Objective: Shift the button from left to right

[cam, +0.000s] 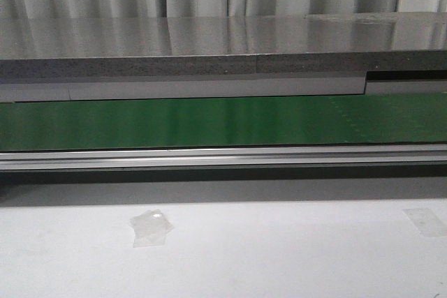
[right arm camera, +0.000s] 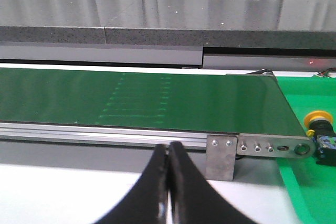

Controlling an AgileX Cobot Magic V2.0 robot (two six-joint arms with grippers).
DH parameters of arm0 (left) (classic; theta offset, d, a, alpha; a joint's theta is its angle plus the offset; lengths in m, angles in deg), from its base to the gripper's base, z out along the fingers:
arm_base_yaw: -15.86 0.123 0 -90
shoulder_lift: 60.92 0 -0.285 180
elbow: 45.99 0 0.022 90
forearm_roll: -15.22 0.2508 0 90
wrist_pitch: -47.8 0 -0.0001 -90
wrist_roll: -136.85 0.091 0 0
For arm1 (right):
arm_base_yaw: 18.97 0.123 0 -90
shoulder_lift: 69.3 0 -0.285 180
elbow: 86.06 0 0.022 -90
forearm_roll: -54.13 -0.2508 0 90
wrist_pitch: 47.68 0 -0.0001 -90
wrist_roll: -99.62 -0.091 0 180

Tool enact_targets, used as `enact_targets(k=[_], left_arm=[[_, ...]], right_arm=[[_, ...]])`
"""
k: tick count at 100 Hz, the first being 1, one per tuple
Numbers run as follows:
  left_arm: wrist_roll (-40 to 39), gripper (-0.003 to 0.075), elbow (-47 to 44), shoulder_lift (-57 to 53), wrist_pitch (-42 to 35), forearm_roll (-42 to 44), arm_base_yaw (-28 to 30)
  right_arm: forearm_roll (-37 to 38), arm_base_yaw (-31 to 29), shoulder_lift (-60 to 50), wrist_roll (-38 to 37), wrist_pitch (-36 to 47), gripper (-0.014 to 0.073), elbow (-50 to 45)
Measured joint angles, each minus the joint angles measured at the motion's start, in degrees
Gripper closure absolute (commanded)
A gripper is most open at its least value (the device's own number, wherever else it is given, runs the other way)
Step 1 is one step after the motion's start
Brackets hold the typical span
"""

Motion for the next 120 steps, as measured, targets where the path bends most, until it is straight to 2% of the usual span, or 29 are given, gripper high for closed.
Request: enact_targets(k=[102, 113, 120], left_arm=[[0.11, 0.074, 0.0, 0.0, 0.0, 1.89, 0.0], [-0.58, 0.074, 0.0, 0.0, 0.0, 3.78, 0.0], [-3.89, 0.074, 0.0, 0.0, 0.0, 7.9, 0.0]], right_arm=[[0.0, 0.0, 0.0, -0.12, 0.0, 0.0662, 0.0], [0.0, 0.0, 0.0, -0.12, 0.0, 0.0662, 0.0], [0.0, 0.0, 0.0, -0.12, 0.0, 0.0662, 0.0]])
